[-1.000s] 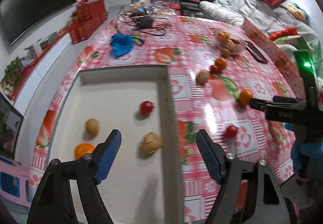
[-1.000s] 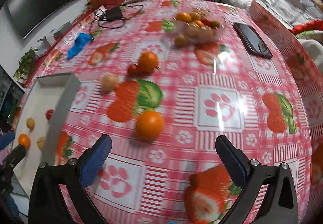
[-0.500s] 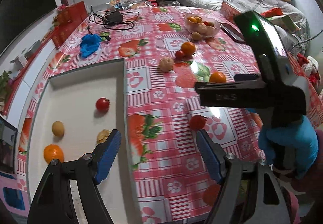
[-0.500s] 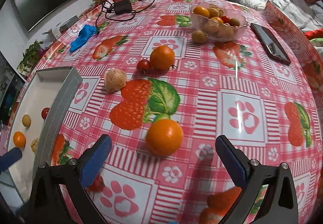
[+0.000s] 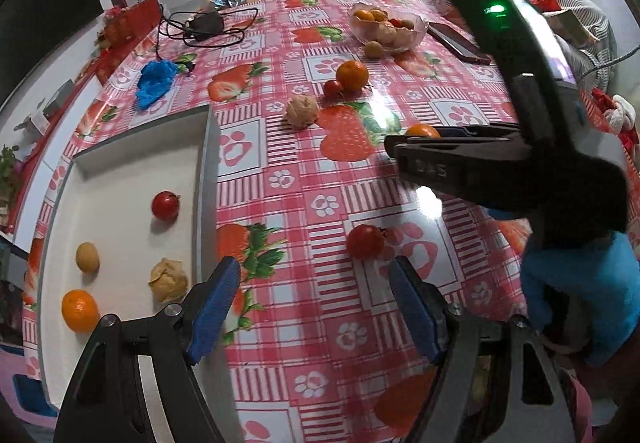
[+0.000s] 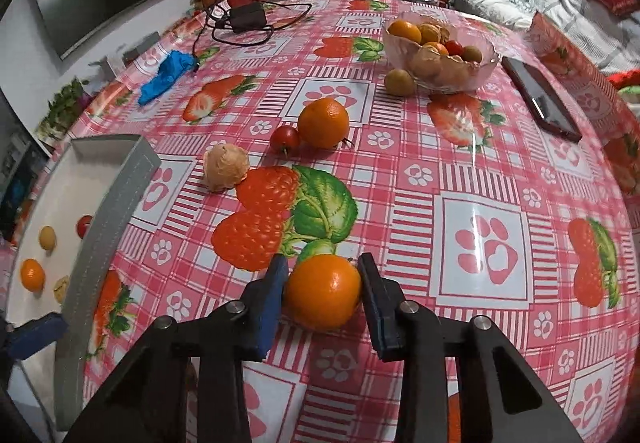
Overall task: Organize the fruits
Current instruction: 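Move both tools back to the table and grasp an orange with the right tool, then grasp a red cherry tomato with the left tool while the right holds the orange, then carry the orange and the tomato in both tools over the white tray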
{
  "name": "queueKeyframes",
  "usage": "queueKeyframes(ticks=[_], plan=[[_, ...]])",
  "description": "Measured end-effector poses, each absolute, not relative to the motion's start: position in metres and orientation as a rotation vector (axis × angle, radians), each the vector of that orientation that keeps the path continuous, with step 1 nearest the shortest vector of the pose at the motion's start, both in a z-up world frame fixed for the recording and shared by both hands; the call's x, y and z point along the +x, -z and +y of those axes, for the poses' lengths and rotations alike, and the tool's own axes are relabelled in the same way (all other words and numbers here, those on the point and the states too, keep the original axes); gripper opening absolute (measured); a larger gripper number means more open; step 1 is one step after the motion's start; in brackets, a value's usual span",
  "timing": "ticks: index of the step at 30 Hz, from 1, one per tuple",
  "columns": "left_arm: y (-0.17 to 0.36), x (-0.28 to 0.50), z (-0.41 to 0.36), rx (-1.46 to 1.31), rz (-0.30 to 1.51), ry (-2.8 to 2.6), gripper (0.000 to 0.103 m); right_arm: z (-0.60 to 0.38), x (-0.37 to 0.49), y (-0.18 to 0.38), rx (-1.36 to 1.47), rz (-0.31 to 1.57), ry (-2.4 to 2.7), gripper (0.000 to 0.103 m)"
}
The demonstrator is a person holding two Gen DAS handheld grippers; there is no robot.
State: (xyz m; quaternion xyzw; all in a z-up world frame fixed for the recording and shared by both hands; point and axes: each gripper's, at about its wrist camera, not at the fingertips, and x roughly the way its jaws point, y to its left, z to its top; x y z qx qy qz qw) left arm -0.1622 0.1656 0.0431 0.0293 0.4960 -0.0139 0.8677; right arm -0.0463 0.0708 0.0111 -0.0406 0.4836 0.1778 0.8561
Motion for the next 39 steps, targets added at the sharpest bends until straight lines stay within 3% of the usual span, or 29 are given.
queueKeyframes(ticks=[14,17,19,21,39], plan=[[-0.011,-0.129,0.142,0.064,1.095,0.028,0.079,-0.002,-0.092,-0.016,-0.009,1.008,-0.370,0.038],[-0.012,-0.128,0.140,0.039,1.084,0.032,0.067,-0.012,-0.098,-0.016,0.011,1.011,-0.361,0.038],[-0.013,-0.127,0.138,0.043,1.080,0.038,0.041,-0.016,-0.100,-0.015,0.020,1.011,-0.357,0.038],[-0.015,-0.127,0.135,0.053,1.081,0.055,0.028,-0.018,-0.102,-0.015,0.028,1.010,-0.355,0.038],[-0.060,-0.159,0.162,-0.013,0.993,0.059,0.028,-0.018,-0.116,-0.025,0.044,1.007,-0.352,0.038]])
